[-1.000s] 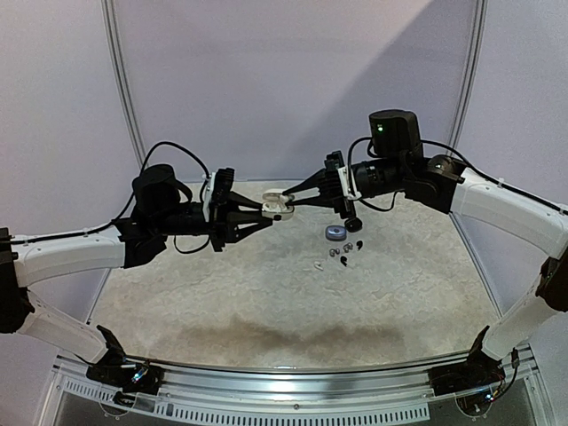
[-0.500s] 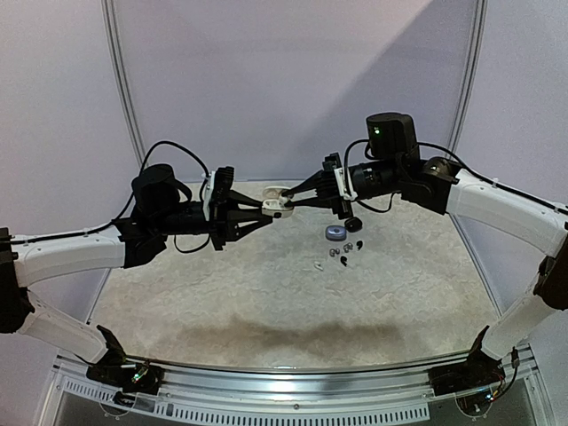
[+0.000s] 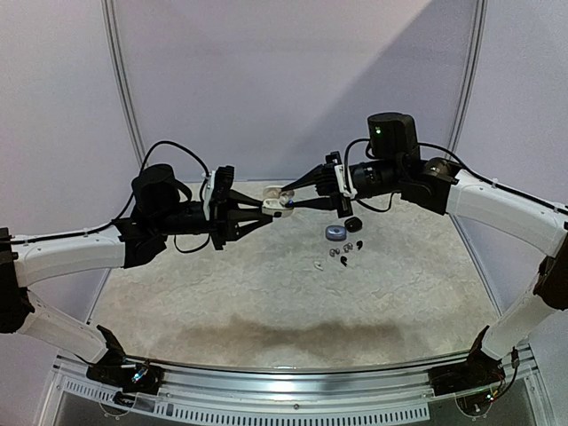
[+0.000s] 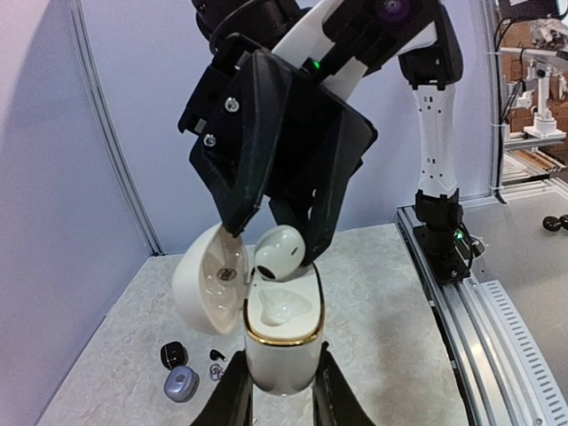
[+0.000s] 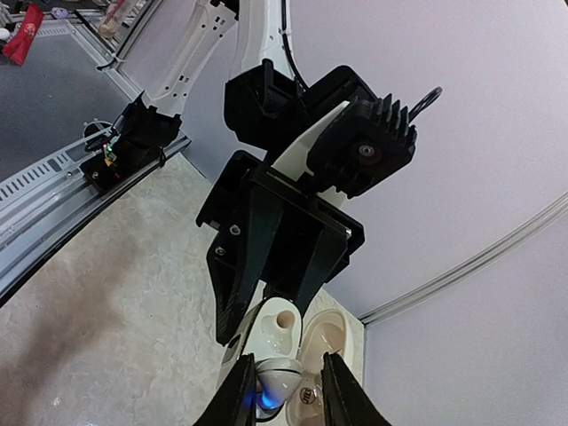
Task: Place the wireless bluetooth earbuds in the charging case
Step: Insert the right earbud into the right side groove of the charging case.
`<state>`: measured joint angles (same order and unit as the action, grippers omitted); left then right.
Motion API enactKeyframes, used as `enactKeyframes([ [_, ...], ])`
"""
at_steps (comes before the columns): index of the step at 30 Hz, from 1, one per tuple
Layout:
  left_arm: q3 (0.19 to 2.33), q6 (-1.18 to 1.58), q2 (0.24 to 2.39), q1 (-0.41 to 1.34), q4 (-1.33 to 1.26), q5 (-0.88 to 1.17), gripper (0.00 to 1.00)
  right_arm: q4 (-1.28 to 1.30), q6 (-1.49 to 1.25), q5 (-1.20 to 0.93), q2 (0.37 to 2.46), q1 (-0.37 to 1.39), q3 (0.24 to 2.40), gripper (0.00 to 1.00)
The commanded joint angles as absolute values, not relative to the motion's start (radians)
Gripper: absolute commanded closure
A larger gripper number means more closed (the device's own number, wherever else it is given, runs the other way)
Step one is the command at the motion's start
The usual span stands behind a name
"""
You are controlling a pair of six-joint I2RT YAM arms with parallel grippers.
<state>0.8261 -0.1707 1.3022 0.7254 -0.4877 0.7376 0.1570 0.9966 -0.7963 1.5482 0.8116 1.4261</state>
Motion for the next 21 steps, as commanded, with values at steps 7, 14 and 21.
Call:
enactKeyframes([
  [7, 0.827, -0.118, 1.296, 0.736, -0.521, 0.710, 1.00, 0.198, 0.982, -0.786, 1.534, 0.800, 1.419, 0.66],
  [14, 0.809, -0.071, 1.288, 0.735, -0.527, 0.670, 1.00, 0.198, 0.945, -0.822, 1.513, 0.798, 1.441, 0.57],
  [21, 0.773, -0.031, 1.271, 0.735, -0.528, 0.545, 1.00, -0.010, 0.670, -0.825, 1.492, 0.768, 1.452, 0.47],
])
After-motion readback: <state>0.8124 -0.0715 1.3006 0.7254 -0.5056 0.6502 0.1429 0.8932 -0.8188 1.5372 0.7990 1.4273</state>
